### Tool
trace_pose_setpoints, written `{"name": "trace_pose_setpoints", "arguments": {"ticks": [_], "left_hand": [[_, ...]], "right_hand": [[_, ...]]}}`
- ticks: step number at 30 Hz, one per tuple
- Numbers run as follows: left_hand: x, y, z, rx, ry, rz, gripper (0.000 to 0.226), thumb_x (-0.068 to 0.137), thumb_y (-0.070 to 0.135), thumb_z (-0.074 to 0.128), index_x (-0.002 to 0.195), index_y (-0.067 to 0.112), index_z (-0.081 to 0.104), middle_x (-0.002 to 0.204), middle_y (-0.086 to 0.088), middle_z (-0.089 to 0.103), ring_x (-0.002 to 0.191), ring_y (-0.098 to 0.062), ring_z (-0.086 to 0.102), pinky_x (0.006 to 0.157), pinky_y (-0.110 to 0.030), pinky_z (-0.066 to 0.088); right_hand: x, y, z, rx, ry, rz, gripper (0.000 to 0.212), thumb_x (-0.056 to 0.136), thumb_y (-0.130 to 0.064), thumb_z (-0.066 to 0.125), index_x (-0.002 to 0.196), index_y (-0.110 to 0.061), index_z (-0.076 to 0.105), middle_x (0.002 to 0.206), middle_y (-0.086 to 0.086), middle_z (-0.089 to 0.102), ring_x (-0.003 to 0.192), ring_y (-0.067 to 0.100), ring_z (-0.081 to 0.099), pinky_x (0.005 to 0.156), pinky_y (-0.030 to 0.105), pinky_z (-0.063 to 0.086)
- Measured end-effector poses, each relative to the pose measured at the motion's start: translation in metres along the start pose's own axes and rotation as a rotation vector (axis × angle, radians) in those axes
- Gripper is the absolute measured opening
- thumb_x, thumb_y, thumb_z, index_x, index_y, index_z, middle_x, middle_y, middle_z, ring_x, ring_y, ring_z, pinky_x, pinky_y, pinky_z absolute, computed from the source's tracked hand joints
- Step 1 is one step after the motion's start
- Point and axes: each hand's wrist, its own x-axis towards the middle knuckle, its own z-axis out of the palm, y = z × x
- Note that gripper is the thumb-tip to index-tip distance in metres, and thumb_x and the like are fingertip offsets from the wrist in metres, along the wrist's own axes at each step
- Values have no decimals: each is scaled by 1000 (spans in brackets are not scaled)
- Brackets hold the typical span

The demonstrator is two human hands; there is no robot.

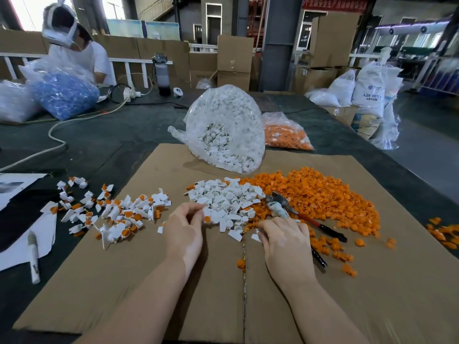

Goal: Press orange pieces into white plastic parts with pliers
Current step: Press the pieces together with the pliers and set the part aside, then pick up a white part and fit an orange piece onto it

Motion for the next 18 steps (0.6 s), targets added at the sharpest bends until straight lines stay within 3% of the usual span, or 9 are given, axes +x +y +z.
{"name": "trace_pose_setpoints", "arguments": {"ticks": [3,6,10,12,15,18], "left_hand": [[12,-6,-13,66,84,-51,15,93,10,54,100,16,66,95,2,63,86,-10,54,73,-16,36],[17,-7,-17,127,128,-48,19,93,9,52,105,11,66,106,-3,60,85,-9,52,79,-20,35],[8,-5,-14,283,125,113,17,89,6,59,100,15,69,107,1,49,117,-23,39,90,-18,26],[0,-1,-10,308,43,251,16,85,7,64,94,19,69,102,7,45,111,-17,37,91,-21,32],[-12,8,-2,318,-223,477,16,80,10,71,94,18,71,96,12,48,99,-7,39,84,-4,27],[-20,13,9,338,-419,651,21,77,15,74,98,15,72,96,4,59,95,-11,47,81,-7,29]], "right_hand": [[0,1,3,5,6,-12,24,61,-3,85,75,-16,71,68,-1,63,66,24,61,60,35,45],[0,1,3,14,5,-10,24,60,-1,85,75,-15,72,69,0,63,67,25,61,60,35,45],[0,-1,1,70,-9,-1,18,66,-6,83,74,-13,68,72,1,63,70,25,62,61,38,45],[1,-1,0,117,-14,8,16,69,-8,81,75,-12,67,73,1,63,70,25,61,62,39,44],[2,-1,-2,222,-25,28,10,76,-10,76,79,-11,67,75,0,64,72,24,61,66,37,40],[2,-1,-4,300,-69,39,5,80,-14,72,81,-12,67,77,-2,65,74,20,60,68,33,37]]}}
